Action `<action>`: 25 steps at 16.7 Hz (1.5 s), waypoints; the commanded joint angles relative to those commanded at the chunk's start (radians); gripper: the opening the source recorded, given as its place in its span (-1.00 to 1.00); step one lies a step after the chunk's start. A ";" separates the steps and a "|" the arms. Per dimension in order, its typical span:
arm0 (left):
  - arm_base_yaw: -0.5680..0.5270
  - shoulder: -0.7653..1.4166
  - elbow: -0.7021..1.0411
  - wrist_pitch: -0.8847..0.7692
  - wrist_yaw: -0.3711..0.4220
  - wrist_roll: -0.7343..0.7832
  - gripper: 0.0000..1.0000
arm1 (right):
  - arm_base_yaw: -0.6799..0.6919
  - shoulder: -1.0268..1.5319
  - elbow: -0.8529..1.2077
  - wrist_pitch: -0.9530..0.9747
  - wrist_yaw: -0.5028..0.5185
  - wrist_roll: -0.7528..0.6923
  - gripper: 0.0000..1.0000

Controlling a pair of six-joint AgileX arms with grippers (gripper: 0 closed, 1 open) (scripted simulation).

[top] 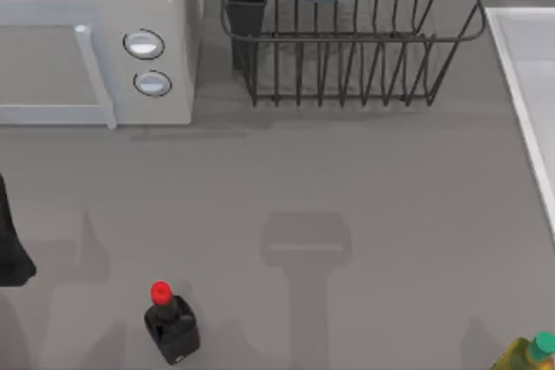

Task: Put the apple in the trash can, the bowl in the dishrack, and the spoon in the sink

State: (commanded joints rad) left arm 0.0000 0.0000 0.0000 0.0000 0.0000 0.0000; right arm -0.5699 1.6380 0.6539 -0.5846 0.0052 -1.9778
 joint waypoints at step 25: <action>0.000 0.000 0.000 0.000 0.000 0.000 1.00 | 0.007 -0.076 0.049 -0.111 0.032 0.038 -1.00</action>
State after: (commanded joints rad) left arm 0.0000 0.0000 0.0000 0.0000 0.0000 0.0000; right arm -0.5634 1.5617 0.7030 -0.6959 0.0371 -1.9393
